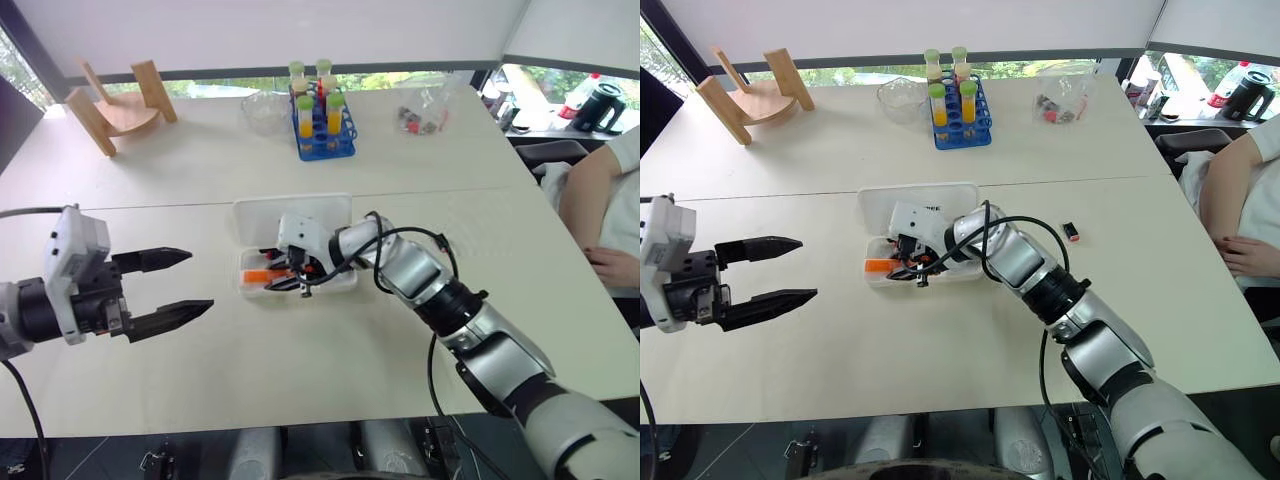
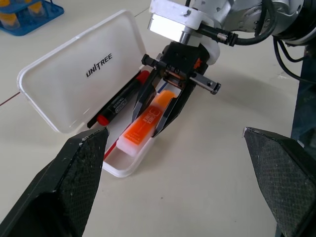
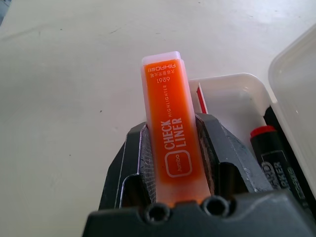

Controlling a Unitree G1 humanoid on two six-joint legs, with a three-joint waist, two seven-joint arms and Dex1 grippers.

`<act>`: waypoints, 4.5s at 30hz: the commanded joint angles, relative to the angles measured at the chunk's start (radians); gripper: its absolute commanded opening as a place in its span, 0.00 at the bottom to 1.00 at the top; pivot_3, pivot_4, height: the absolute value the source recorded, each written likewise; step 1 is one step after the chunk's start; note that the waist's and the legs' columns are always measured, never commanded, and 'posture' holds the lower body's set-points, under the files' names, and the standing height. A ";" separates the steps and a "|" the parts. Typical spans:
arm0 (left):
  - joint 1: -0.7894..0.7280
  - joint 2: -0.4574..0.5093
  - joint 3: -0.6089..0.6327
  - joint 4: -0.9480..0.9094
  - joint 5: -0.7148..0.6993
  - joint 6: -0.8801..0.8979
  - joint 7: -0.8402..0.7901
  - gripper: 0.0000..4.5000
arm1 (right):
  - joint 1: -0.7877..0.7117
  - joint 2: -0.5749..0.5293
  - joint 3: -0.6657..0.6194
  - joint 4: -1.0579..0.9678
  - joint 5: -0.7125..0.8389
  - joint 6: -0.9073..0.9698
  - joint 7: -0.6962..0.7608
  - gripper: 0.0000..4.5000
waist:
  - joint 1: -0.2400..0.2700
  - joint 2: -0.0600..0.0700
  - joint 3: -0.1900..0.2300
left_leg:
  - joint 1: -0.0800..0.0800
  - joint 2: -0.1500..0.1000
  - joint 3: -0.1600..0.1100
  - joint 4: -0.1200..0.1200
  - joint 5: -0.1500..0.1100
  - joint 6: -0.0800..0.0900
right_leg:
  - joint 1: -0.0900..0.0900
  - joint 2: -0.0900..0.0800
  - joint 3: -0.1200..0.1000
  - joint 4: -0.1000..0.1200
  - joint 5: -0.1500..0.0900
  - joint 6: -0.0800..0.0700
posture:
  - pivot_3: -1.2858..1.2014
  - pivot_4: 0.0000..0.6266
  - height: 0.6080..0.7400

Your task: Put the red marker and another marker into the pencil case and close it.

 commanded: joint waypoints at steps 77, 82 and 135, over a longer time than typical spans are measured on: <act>-0.139 -0.052 -0.178 0.024 0.059 -0.115 0.069 1.00 | 0.115 -0.325 -0.175 -0.081 0.044 -0.134 0.233 0.10 | 0.002 -0.003 0.006 | 0.000 0.000 0.003 0.001 0.000 0.001 | 0.000 0.000 0.003 0.000 0.000 0.001 | 0.52 0.24 1.00; -0.120 -0.053 -0.171 0.022 0.060 -0.116 0.082 1.00 | 0.103 -0.312 -0.187 -0.061 0.033 -0.142 0.249 0.60 | 0.001 -0.003 0.006 | 0.000 0.000 0.003 0.002 0.000 0.001 | 0.000 0.000 0.003 0.000 0.000 0.001 | 0.52 0.24 1.00; -0.736 -0.465 -0.842 1.049 0.740 -0.559 -0.428 0.02 | 0.368 -0.563 -0.679 -0.716 0.526 0.435 -0.093 1.00 | 0.008 -0.005 0.007 | -0.012 -0.001 -0.001 0.007 0.001 0.000 | -0.008 0.000 -0.001 0.004 0.001 0.002 | 0.52 0.24 1.00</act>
